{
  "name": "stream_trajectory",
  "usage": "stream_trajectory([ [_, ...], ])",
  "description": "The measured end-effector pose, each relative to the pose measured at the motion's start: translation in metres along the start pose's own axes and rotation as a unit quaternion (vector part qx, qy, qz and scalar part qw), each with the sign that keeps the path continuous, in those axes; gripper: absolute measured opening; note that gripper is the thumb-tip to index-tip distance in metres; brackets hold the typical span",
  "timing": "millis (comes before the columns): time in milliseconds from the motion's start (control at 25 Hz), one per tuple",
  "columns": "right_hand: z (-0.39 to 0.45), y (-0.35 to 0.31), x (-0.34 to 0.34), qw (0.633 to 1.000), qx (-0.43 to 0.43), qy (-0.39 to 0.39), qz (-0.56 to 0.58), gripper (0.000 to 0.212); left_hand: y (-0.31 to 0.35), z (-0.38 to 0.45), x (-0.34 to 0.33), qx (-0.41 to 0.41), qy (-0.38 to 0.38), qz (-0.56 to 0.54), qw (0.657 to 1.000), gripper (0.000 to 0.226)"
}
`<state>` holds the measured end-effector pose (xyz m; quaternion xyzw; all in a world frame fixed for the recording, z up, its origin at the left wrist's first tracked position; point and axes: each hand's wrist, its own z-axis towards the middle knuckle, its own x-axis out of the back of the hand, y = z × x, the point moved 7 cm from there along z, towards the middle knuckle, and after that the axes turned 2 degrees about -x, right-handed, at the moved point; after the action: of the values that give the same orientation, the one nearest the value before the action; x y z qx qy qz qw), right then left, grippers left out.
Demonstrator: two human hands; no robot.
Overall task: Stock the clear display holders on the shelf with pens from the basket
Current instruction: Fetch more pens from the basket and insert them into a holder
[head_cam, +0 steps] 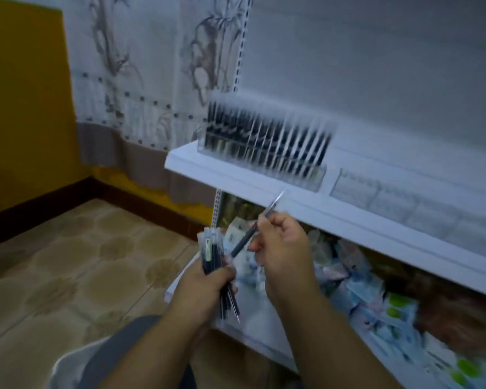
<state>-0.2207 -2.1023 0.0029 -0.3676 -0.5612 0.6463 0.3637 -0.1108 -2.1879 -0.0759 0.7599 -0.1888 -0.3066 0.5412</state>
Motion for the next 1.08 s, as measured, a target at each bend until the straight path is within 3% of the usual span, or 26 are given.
stream_trajectory([
  [320, 0.057, -0.104, 0.040, 0.983, 0.151, 0.090, -0.056, 0.006, 0.076, 0.042, -0.075, -0.071, -0.048, -0.095, 0.992, 0.009],
  [560, 0.108, -0.126, 0.072, 0.956, 0.202, 0.176, -0.122, 0.004, 0.097, 0.053, -0.098, -0.028, -0.079, -0.175, 0.981, 0.008],
  [880, 0.163, -0.118, 0.053, 0.915, 0.186, 0.090, -0.346, 0.013, 0.104, 0.077, -0.125, -0.003, -0.087, -0.210, 0.974, 0.009],
  [1080, 0.175, -0.123, 0.025, 0.846, 0.165, 0.040, -0.505, 0.022, 0.101, 0.082, -0.116, -0.009, -0.080, -0.193, 0.978, 0.011],
])
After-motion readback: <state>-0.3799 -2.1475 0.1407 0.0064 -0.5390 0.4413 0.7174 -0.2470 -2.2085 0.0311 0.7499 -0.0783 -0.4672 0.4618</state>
